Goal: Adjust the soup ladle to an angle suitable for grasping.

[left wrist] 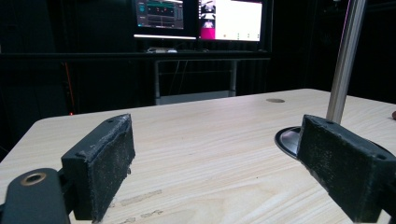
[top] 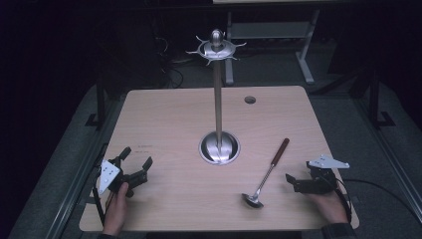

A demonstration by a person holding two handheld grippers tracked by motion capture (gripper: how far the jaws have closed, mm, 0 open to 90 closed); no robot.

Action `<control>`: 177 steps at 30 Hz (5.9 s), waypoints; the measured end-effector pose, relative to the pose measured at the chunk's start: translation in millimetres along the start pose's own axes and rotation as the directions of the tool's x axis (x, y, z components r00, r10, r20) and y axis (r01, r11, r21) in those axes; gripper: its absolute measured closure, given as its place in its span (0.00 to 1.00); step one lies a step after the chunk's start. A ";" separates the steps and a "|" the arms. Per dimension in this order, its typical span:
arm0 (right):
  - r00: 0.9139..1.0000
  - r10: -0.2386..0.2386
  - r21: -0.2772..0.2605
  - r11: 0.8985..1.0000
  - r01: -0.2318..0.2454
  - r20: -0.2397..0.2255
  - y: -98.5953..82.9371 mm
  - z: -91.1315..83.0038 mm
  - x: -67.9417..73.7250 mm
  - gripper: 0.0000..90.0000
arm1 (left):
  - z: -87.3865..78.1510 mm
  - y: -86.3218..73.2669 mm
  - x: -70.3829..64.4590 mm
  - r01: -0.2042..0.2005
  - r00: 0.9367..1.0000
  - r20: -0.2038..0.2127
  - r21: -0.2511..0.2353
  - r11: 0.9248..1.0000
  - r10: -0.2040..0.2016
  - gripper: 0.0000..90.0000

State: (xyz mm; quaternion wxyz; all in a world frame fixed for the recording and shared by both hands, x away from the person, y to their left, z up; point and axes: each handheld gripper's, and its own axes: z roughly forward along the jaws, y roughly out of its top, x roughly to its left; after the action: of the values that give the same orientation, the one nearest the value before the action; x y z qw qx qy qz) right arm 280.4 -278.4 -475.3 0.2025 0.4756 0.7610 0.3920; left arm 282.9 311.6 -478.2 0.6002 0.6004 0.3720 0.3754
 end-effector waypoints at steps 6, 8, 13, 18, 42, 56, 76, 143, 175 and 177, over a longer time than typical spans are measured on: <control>1.000 0.012 0.007 1.000 -0.012 -0.012 4.0 4.3 -2.6 0.23 | 0.0 0.0 0.0 0.000 1.000 0.000 0.000 1.000 0.000 0.12; 1.000 0.002 0.008 1.000 -0.002 -0.010 5.7 5.7 -2.9 0.32 | -0.1 0.0 0.0 0.000 1.000 0.000 0.001 1.000 0.000 0.12; 1.000 0.017 -0.010 1.000 -0.017 -0.022 11.7 6.4 -6.1 0.54 | -0.1 0.1 -0.1 -0.001 1.000 -0.001 0.003 1.000 0.001 0.12; 1.000 0.008 -0.033 0.999 -0.008 0.002 18.2 9.9 -9.8 0.77 | -0.2 0.1 0.0 -0.002 1.000 0.000 0.003 1.000 0.002 0.12; 1.000 0.017 0.039 0.999 -0.018 0.016 42.6 58.2 -19.9 0.99 | -0.3 0.6 0.9 -0.010 1.000 0.008 0.016 1.000 0.010 0.12; 0.999 -0.006 0.035 0.999 0.007 -0.039 46.7 64.8 -7.4 0.99 | -0.6 0.4 0.9 -0.012 1.000 0.007 0.013 1.000 0.011 0.12; 0.989 -0.044 0.032 0.998 0.049 -0.143 57.6 81.7 22.0 1.00 | -0.6 0.4 0.9 -0.011 1.000 0.008 0.011 1.000 0.011 0.12; 0.931 -0.131 0.360 0.897 0.257 -0.339 62.7 55.6 115.2 1.00 | -0.8 0.3 1.4 -0.012 1.000 0.013 0.012 1.000 0.012 0.12; 0.984 -0.063 0.397 0.909 0.125 -0.167 61.4 33.2 52.6 1.00 | -0.8 0.3 1.4 -0.013 1.000 0.014 0.012 1.000 0.013 0.12; 0.987 -0.061 0.394 0.912 0.117 -0.152 61.3 31.5 48.1 1.00 | -0.8 0.3 1.4 -0.013 1.000 0.014 0.012 1.000 0.013 0.12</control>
State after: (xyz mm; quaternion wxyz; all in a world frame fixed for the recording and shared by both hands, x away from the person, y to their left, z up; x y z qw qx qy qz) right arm 314.1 -208.4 -443.1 0.0658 0.4441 0.8580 0.2495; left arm 282.8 313.2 -477.9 0.5967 0.6091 0.3661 0.3727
